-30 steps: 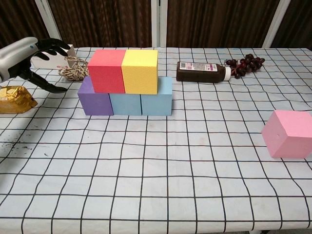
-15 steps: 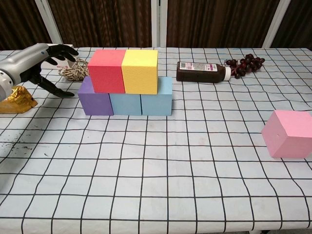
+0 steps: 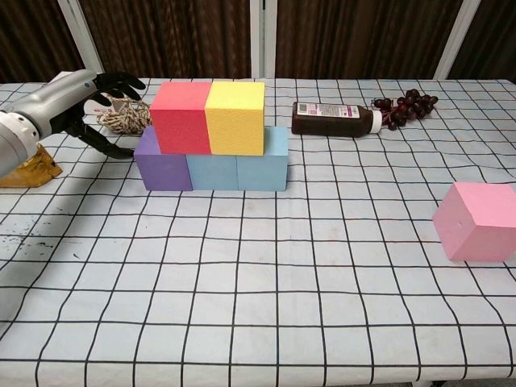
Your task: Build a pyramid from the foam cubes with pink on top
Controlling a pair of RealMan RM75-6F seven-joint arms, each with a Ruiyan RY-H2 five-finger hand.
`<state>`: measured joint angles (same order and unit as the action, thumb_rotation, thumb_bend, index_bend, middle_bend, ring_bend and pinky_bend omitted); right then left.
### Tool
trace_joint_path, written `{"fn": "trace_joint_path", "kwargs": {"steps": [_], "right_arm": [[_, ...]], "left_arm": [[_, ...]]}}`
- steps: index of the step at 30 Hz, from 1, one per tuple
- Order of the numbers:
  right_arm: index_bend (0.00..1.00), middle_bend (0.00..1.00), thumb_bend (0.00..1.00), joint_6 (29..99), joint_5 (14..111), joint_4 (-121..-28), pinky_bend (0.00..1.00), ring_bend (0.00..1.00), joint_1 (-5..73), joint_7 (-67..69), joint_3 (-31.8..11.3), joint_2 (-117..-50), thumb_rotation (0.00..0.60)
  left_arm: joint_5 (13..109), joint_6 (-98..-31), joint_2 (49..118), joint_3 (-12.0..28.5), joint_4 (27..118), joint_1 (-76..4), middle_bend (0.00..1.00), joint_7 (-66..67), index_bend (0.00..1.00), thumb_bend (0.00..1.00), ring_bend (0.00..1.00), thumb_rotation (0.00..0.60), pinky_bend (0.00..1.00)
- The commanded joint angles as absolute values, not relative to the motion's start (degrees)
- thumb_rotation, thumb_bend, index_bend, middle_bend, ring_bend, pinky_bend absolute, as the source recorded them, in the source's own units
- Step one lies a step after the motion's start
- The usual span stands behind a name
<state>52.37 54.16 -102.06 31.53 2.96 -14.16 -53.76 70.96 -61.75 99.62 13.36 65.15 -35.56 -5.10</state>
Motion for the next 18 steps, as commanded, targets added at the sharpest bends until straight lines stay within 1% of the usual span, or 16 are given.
{"fn": "trace_joint_path", "kwargs": {"steps": [1, 18], "right_arm": [[0.0, 0.13, 0.01, 52.26, 54.25, -101.94, 0.0, 0.0, 31.51, 3.01, -14.1, -53.74, 0.6], [0.0, 0.13, 0.01, 51.81, 54.65, -101.18, 0.0, 0.0, 31.39, 3.75, -14.01, -53.9, 0.6]], "left_arm": [[71.05, -61.61, 99.9, 13.45, 64.89, -35.75, 0.16, -5.17, 0.15, 0.04, 0.13, 0.6, 0.18], [71.06, -61.14, 100.26, 14.13, 65.06, -36.43, 0.16, -5.29, 0.15, 0.04, 0.13, 0.6, 0.18]]}}
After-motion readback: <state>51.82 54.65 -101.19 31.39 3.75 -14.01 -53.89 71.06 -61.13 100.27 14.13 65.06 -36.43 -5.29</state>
